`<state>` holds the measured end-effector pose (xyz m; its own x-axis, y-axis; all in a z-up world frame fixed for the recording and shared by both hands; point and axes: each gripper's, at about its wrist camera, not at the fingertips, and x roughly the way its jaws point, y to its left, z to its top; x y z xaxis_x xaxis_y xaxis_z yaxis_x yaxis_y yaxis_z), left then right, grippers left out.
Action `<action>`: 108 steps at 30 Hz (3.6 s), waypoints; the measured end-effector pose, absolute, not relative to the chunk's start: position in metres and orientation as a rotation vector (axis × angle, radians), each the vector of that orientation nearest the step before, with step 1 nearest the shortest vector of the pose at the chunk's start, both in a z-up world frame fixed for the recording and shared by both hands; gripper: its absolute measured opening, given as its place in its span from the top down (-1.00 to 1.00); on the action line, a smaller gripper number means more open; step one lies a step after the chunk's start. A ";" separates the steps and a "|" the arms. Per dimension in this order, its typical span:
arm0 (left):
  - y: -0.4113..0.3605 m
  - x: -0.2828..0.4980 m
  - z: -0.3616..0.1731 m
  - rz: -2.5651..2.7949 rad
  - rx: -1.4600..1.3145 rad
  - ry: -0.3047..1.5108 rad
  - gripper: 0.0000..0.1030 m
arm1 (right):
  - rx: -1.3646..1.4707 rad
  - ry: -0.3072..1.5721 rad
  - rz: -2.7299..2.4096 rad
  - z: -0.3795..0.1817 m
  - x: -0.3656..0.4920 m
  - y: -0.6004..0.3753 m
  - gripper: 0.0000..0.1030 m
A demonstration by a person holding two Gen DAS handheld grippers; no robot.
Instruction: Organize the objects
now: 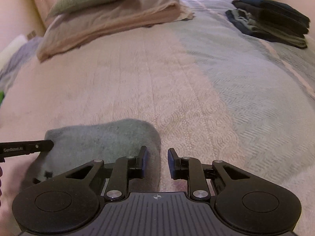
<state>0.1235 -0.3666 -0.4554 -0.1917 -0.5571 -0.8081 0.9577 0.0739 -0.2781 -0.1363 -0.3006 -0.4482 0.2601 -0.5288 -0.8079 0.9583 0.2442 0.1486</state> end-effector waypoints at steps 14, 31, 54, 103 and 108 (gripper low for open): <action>-0.364 0.106 -0.405 -1.566 0.530 0.943 0.83 | 0.569 0.708 -1.017 -0.440 -0.100 -0.296 0.61; -0.341 0.037 -0.400 -1.675 0.659 0.848 0.79 | 0.584 0.795 -0.990 -0.449 -0.111 -0.243 0.58; -0.250 0.030 -0.412 -1.404 0.793 0.943 0.74 | 0.671 0.876 -1.013 -0.453 -0.119 -0.175 0.57; -0.207 0.081 -0.361 -1.363 0.599 1.094 -0.10 | 1.069 0.627 -0.913 -0.421 -0.221 -0.162 -0.28; -0.248 0.120 -0.396 -1.428 0.480 1.200 -0.12 | 1.154 0.483 -0.894 -0.453 -0.215 -0.204 -0.28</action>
